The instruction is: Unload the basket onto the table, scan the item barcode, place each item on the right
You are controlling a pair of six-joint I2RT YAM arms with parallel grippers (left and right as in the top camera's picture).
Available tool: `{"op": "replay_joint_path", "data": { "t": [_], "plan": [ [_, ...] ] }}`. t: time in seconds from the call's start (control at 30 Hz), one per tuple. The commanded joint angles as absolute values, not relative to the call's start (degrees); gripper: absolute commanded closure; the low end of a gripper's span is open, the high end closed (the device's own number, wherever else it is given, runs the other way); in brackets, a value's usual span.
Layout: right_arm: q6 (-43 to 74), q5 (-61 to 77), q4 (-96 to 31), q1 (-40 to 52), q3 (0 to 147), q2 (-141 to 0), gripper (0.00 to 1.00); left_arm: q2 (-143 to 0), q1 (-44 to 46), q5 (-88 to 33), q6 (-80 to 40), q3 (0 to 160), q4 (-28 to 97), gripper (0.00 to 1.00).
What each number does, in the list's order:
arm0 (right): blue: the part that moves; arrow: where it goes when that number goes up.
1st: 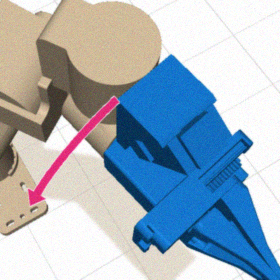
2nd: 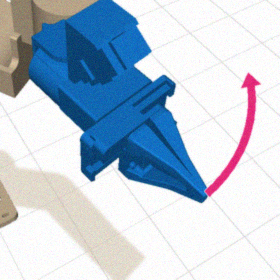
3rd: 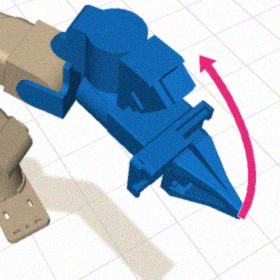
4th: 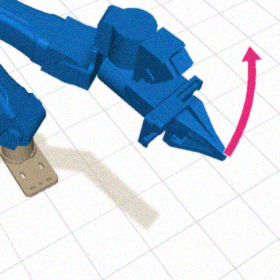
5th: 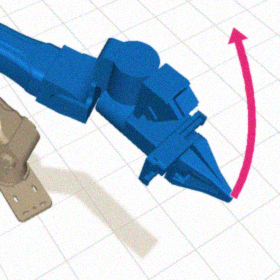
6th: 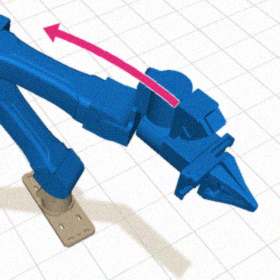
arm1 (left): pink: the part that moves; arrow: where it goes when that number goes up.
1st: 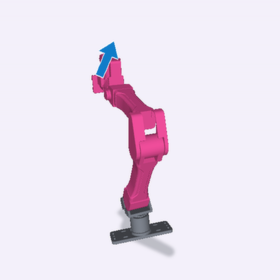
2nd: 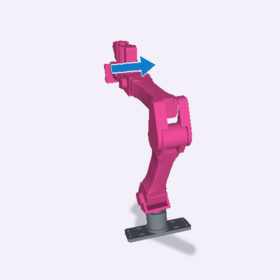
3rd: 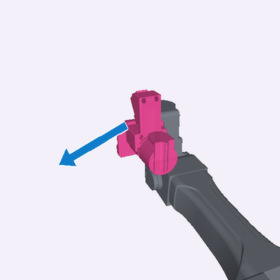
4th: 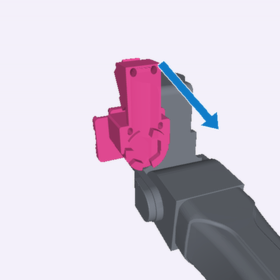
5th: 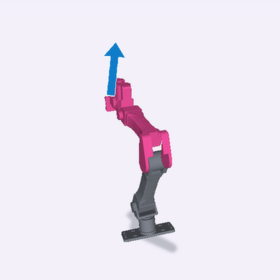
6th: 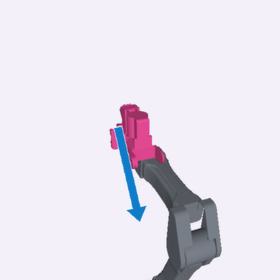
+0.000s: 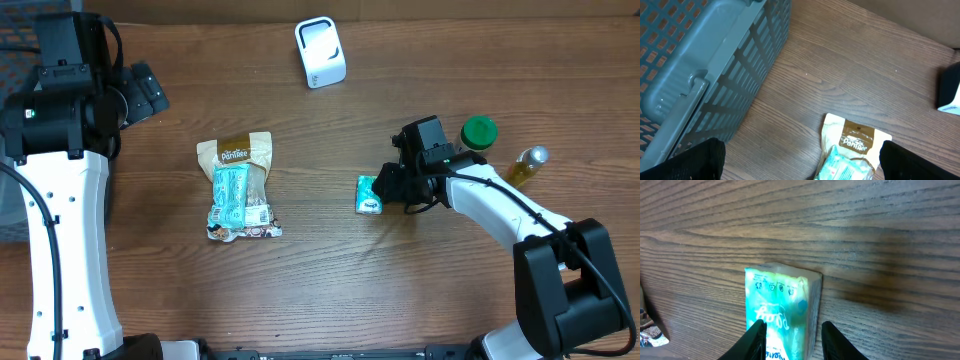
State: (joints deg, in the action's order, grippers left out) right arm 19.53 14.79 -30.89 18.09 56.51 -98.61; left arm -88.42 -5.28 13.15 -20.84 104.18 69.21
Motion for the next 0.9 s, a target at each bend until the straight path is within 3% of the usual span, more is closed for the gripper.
{"op": "replay_joint_path", "data": {
  "t": [0.0,0.53,0.87],
  "plan": [
    [19.7,15.3,-30.4,18.0,56.3,-97.3,0.67,-88.5,-5.3,13.9,-21.0,104.2,69.1,0.00],
    [19.7,15.9,-29.9,18.0,55.4,-103.0,0.75,-88.5,-5.3,13.9,-21.0,104.2,69.1,0.00],
    [19.7,9.0,-30.2,18.0,54.0,-103.0,0.83,-88.5,-5.3,13.9,-21.0,104.2,69.1,0.00]
  ]
}}
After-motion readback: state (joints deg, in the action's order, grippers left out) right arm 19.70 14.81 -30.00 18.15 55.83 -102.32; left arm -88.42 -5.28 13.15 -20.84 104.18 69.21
